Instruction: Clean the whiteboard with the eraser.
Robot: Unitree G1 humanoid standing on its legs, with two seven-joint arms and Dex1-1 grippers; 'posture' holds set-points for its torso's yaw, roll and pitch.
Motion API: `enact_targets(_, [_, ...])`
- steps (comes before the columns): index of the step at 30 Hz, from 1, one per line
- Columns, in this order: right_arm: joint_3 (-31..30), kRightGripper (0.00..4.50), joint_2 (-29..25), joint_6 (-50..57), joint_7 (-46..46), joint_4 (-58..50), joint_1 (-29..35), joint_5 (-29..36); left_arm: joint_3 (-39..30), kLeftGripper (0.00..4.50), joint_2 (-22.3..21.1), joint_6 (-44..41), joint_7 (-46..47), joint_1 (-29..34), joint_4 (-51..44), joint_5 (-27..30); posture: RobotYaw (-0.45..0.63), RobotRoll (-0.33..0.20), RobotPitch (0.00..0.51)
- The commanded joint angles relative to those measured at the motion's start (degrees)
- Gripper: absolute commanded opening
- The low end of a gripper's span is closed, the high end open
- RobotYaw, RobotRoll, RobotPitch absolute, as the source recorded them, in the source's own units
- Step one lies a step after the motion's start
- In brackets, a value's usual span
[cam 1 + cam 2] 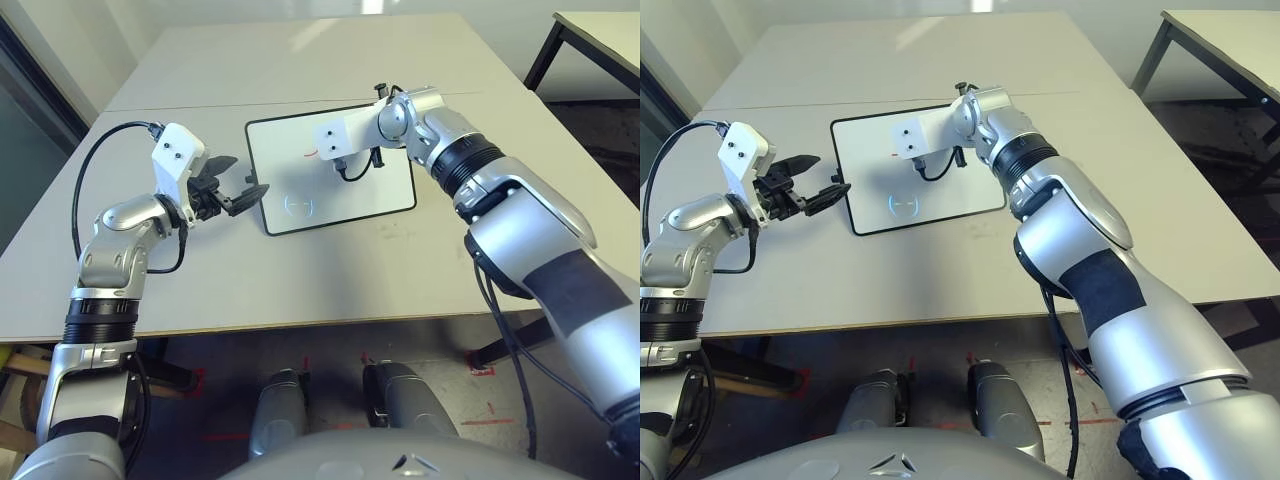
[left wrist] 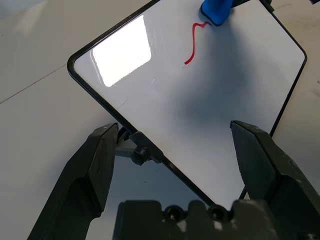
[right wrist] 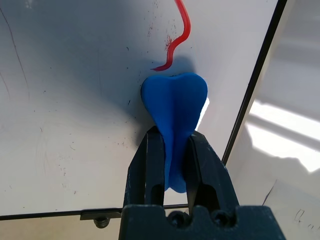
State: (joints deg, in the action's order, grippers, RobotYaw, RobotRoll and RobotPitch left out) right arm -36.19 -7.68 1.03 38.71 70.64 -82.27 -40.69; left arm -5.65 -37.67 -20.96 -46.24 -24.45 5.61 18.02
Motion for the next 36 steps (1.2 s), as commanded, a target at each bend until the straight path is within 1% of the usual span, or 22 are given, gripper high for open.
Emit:
enact_targets(1, [-0.1, 0.38, 1.6, 0.0, -0.4, 1.4, -0.7, 0.0, 0.1, 4.50, 0.0, 0.5, -0.1, 0.4, 0.6, -0.6, 0.02, 0.000, 0.052])
enact_targets(19, [-0.1, 0.38, 6.8, -0.1, -1.1, 3.7, -3.5, 0.0, 0.9, 4.50, 1.8, 0.3, 0.5, 1.6, -0.7, -0.6, 0.04, 0.000, 0.059])
enact_targets(36, [-1.3, 0.38, 10.8, -1.1, -1.5, 3.2, -3.5, -0.8, 1.7, 4.50, 3.3, -0.7, 1.5, 1.8, -2.4, -0.6, 0.05, 0.000, 0.061])
